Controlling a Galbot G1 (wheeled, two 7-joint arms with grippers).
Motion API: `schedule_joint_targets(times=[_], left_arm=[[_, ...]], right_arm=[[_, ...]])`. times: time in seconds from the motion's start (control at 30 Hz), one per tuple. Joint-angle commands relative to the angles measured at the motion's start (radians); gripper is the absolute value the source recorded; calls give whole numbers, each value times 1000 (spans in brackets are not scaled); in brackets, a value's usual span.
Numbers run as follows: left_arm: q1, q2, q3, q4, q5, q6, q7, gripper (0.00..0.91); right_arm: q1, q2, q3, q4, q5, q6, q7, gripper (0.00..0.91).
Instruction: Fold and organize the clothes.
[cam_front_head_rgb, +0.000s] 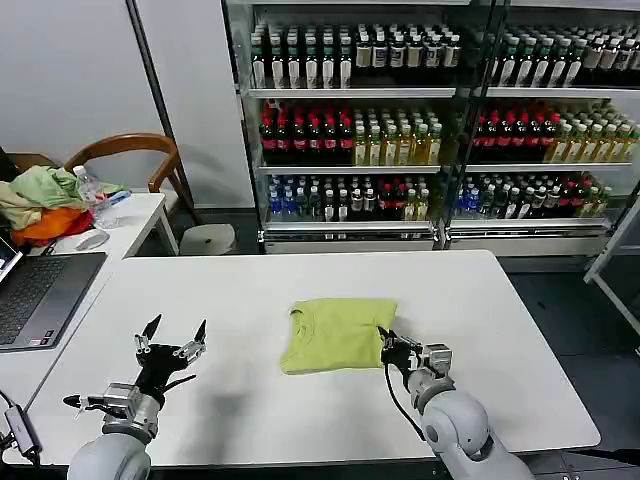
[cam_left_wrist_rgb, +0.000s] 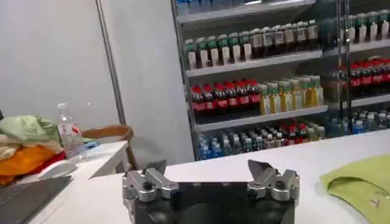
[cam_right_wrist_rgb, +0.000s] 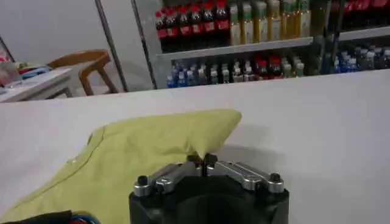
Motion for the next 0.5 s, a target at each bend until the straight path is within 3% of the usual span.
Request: schedule_joint_targets(times=[0.03, 0.07, 0.1, 0.3, 0.43, 0.5], left_arm=[[-4, -2, 3, 1, 1, 0, 0, 907], [-4, -3, 3, 0, 1, 0, 0, 907], [-3, -3, 3, -1, 1, 0, 0, 907], [-1, -4, 0, -3, 1, -1, 0, 907], [-5, -5, 3, -12, -1, -1, -1, 907], [-8, -5, 7, -12, 0, -6, 0, 907]], right_arm=[[-15, -1, 11, 6, -8, -9, -8, 40], [-14, -4, 12, 9, -10, -14, -13, 574], [-15, -8, 11, 11, -16, -17, -19, 907], [-5, -12, 36, 7, -46, -8, -42, 907], [-25, -38, 70, 19, -178, 7, -96, 907], [-42, -54, 96, 42, -176, -2, -110, 907]])
